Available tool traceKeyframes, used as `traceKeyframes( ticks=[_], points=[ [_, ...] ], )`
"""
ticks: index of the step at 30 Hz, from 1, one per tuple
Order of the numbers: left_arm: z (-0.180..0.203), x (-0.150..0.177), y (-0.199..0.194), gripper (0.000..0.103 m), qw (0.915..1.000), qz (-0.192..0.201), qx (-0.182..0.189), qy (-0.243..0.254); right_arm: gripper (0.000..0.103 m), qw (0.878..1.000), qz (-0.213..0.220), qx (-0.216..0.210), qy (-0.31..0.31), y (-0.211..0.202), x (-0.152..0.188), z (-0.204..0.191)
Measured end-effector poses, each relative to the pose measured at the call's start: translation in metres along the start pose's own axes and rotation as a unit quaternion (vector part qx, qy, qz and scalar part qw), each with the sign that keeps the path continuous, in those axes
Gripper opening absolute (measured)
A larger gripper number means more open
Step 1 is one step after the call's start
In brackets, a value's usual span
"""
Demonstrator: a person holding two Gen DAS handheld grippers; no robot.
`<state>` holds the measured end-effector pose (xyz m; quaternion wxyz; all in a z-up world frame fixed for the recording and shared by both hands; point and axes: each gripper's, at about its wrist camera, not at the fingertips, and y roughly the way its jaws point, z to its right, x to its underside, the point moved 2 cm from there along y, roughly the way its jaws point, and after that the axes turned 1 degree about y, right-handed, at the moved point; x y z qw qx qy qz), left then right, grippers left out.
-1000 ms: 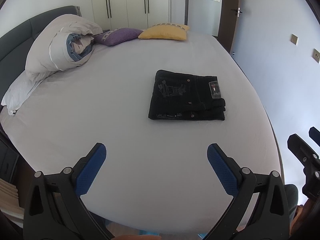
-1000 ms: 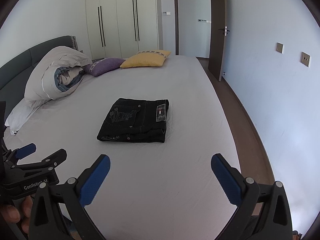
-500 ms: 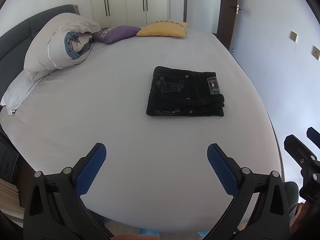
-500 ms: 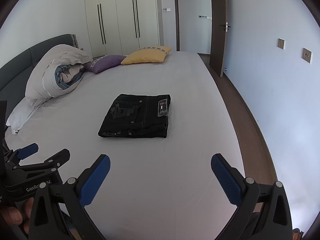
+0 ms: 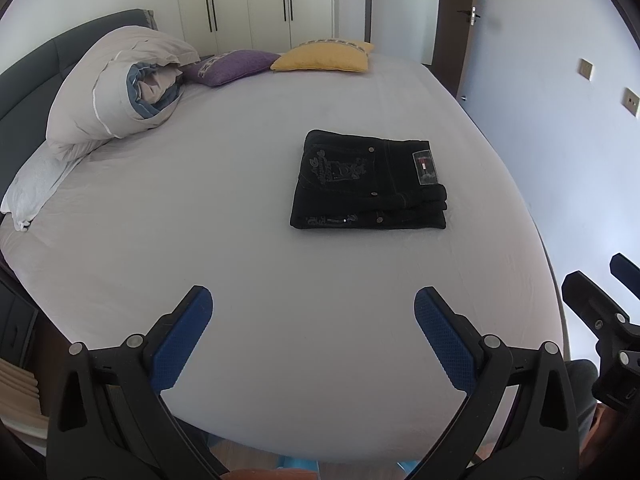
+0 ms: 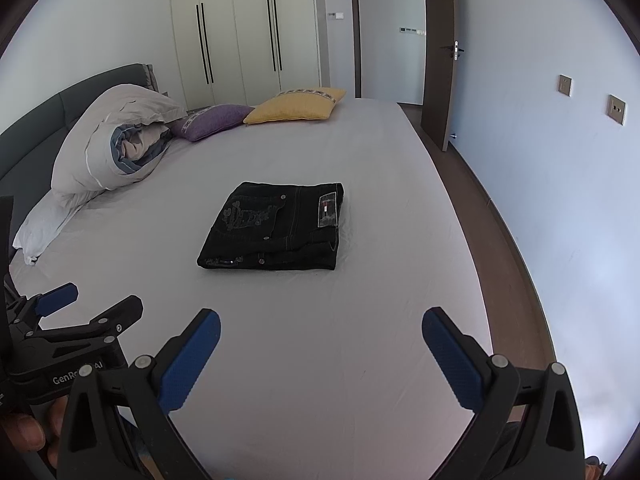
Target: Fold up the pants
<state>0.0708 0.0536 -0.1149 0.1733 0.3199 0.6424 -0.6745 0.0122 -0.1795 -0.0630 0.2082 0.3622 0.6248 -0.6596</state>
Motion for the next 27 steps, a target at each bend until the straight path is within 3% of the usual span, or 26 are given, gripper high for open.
traceKeyframes(
  ticks=[27],
  points=[
    [0.0015,0.0066,0.0025,0.103,1.0,-0.004,0.004,0.003,0.103,1.0,-0.006,-0.002,-0.004,0.0021,0.0009,-0.0005]
  ],
)
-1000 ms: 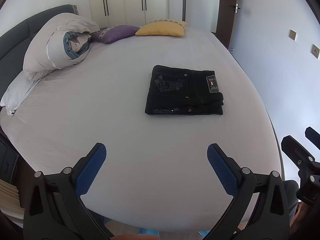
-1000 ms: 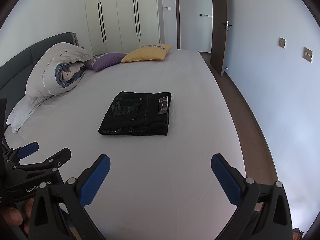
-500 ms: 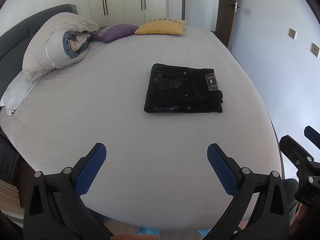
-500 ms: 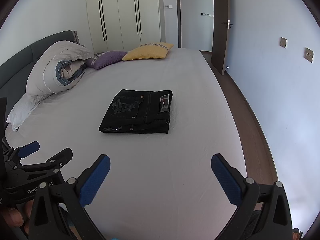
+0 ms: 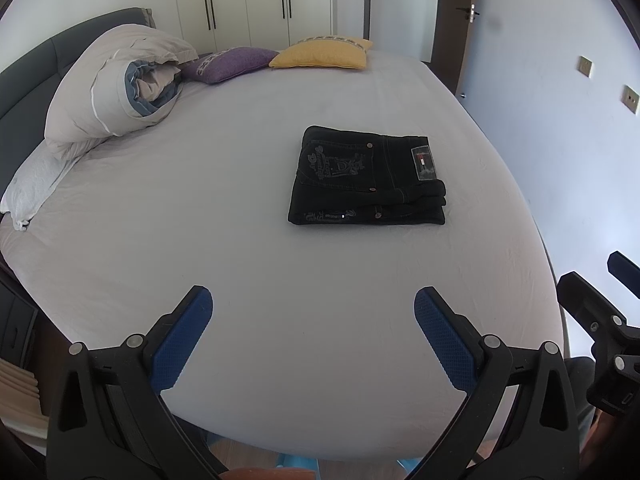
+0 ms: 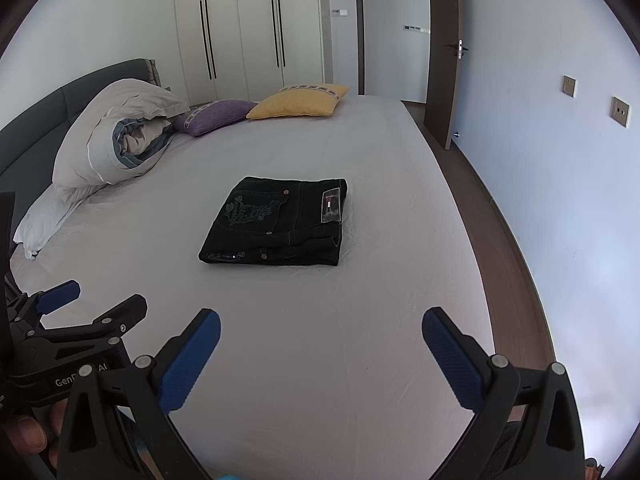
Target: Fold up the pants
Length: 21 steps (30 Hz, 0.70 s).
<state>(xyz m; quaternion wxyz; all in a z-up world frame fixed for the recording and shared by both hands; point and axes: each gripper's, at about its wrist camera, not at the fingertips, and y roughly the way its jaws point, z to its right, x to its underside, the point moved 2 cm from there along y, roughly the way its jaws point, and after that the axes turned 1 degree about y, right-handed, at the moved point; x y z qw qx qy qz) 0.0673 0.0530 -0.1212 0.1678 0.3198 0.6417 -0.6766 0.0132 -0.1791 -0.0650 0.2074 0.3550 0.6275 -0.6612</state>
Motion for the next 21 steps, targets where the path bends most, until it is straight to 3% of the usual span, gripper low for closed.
traceKeyframes(
  ticks=[21],
  points=[
    [-0.0045,0.0011,0.0005,0.103,1.0,-0.002,0.002,-0.002,0.103,1.0,-0.004,-0.004,-0.005,0.003,0.0001,0.0018]
  ],
)
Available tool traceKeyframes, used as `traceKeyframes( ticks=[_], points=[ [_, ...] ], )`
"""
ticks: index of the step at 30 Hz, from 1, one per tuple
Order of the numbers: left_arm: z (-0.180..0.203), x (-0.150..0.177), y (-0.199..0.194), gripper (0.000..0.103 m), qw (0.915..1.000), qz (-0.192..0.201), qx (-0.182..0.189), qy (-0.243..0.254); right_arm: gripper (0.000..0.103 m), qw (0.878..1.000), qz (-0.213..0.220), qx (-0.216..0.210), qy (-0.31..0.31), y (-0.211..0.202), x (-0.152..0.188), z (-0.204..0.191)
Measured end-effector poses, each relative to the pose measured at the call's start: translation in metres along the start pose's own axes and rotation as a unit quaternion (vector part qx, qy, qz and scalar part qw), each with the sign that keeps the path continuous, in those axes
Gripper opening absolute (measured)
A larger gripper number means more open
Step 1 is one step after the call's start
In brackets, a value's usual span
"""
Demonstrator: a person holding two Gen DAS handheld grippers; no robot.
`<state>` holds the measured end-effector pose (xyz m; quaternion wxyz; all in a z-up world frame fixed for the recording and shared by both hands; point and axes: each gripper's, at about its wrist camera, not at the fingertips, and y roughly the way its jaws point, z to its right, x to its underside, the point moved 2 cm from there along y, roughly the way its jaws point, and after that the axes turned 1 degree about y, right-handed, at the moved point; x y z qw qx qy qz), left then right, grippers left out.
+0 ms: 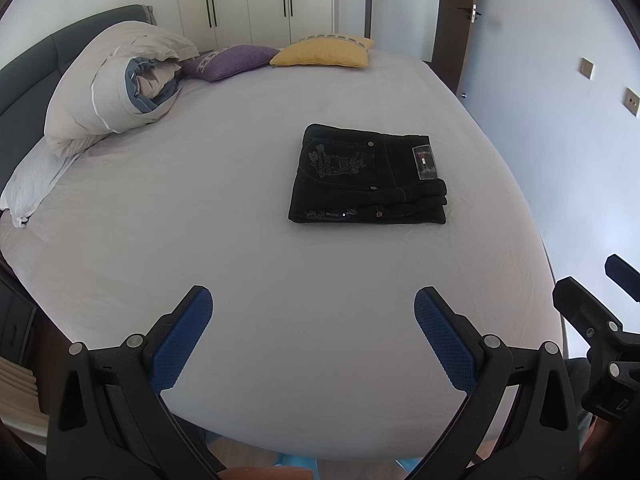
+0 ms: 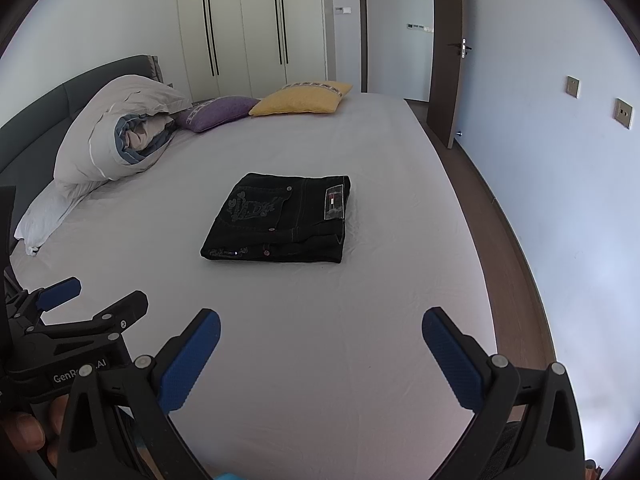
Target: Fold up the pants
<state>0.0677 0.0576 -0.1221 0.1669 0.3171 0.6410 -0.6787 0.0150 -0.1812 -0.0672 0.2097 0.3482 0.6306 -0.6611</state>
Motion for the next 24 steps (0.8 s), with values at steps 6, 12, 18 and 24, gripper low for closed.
traceKeyframes(
  ticks=[6,12,18,24],
  points=[
    [0.0,0.001,0.0,0.103,1.0,0.0,0.0,0.0,0.103,1.0,0.0,0.0,0.0,0.0,0.0,0.0],
    [-0.002,0.002,0.0,0.103,1.0,0.001,-0.004,0.002,0.103,1.0,-0.001,0.0,0.0,0.0,-0.001,0.0],
    [-0.005,0.004,-0.001,0.103,1.0,0.007,-0.004,-0.003,0.103,1.0,-0.001,0.0,0.001,0.001,0.002,0.001],
    [-0.005,0.005,-0.003,0.103,0.9999,0.008,-0.006,-0.003,0.103,1.0,-0.006,-0.002,0.005,0.003,0.011,0.005]
  ],
)
